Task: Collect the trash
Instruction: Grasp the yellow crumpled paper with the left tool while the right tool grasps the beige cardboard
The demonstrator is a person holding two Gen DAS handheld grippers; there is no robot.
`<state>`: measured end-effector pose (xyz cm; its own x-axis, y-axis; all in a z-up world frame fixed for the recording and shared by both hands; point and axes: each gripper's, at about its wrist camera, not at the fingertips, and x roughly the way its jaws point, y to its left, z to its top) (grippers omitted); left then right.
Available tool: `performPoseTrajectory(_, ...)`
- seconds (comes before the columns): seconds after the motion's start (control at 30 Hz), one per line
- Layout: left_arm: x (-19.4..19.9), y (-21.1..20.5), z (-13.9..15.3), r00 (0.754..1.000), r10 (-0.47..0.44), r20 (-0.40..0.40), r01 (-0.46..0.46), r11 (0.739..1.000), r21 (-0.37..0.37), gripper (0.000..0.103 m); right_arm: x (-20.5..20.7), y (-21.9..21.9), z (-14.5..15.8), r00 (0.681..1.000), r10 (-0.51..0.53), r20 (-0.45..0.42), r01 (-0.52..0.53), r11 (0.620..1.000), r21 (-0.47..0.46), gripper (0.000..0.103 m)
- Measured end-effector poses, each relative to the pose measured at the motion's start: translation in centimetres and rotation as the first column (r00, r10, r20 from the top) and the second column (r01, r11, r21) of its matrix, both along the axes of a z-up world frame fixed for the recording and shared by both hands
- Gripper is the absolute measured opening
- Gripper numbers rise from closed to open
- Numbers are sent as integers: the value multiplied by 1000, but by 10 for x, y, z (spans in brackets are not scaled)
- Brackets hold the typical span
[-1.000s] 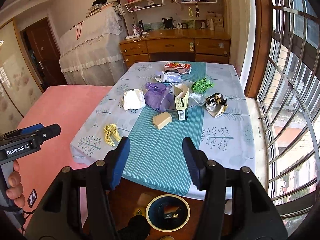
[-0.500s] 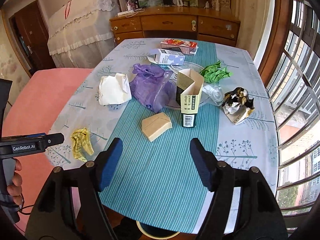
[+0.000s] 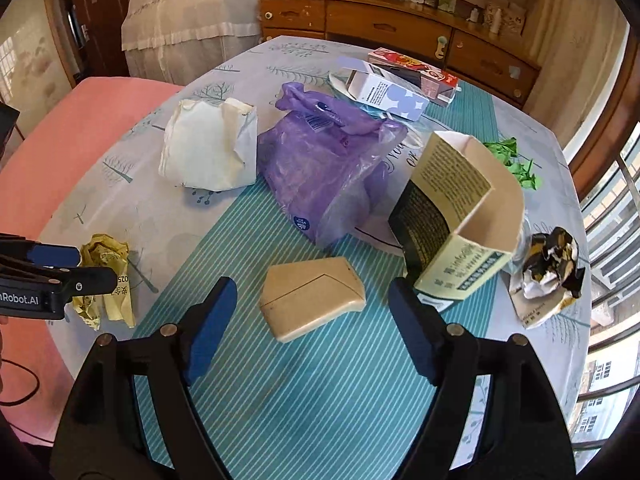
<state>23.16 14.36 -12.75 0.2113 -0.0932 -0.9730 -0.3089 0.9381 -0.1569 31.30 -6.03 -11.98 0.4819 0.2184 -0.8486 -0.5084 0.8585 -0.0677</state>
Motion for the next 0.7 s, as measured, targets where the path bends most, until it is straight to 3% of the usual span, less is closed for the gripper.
performPoseTrajectory(0.33, 2, -1, -16, 1000, -2, -16, 2, 1000, 9, 74, 18, 5, -22, 981, 183, -57, -187, 980, -63, 77)
performPoseTrajectory(0.53, 2, -6, -18, 1000, -21, -16, 21, 999, 25, 74, 24, -2, -35, 987, 135, -86, -140, 988, -59, 76)
performPoseTrajectory(0.63, -1, -9, -17, 1000, -21, -20, 22, 999, 47, 66, 19, -3, -34, 989, 129, -67, -132, 991, -37, 65)
performPoseTrajectory(0.67, -2, -9, -16, 1000, -19, -16, 19, 998, 54, 56, 16, -4, -33, 989, 135, -62, -137, 990, -35, 61)
performPoseTrajectory(0.7, -3, -10, -15, 1000, -20, -8, 20, 998, 56, 41, 14, -2, -33, 989, 134, -55, -136, 990, -45, 60)
